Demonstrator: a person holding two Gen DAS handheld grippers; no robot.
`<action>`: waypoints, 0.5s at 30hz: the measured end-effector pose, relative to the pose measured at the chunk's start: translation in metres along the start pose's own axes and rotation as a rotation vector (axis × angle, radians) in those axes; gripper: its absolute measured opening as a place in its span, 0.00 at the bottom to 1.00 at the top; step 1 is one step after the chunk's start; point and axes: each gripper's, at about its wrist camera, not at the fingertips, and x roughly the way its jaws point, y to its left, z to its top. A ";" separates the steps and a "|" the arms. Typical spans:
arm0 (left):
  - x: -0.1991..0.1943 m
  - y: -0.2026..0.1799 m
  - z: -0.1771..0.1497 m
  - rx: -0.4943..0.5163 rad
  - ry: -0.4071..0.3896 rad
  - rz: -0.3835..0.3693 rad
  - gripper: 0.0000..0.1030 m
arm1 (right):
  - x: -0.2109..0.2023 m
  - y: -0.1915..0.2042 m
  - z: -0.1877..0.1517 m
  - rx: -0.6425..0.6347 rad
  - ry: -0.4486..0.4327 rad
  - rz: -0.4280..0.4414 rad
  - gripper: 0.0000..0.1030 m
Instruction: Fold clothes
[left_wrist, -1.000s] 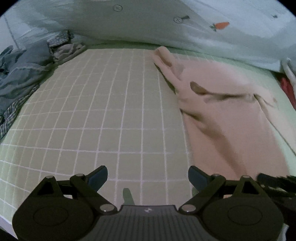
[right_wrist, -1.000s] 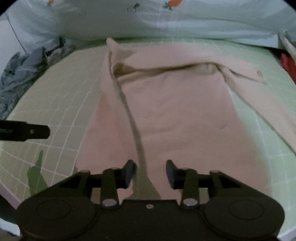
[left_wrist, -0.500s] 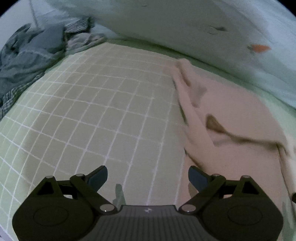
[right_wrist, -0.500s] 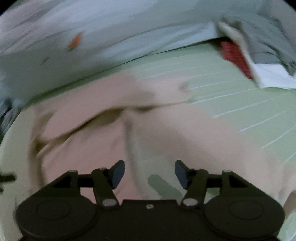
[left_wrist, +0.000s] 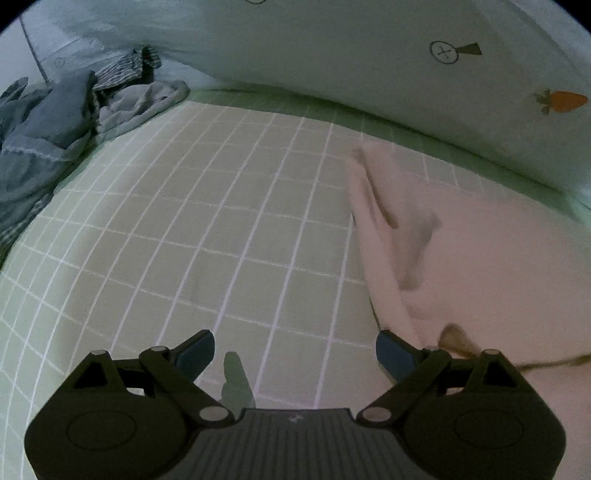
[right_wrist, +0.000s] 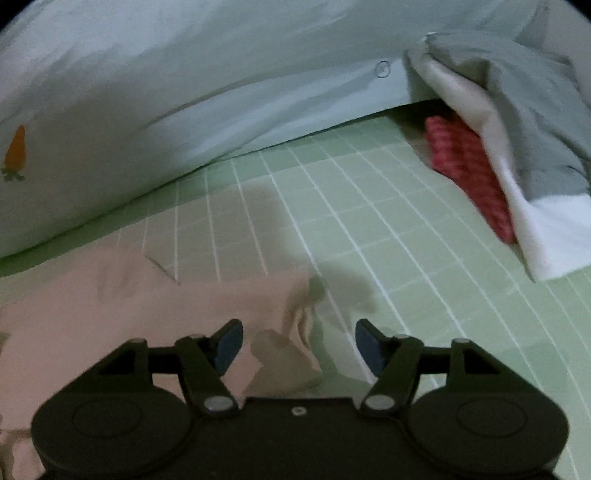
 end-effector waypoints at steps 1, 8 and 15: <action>0.002 -0.002 0.000 0.006 -0.002 0.002 0.91 | 0.005 0.000 0.002 0.003 0.007 0.000 0.68; 0.007 -0.002 -0.001 -0.003 0.006 0.012 0.91 | 0.014 0.006 0.004 -0.054 0.011 0.026 0.50; 0.009 -0.006 0.003 0.015 0.005 0.011 0.91 | 0.005 0.013 0.029 -0.119 -0.024 0.127 0.05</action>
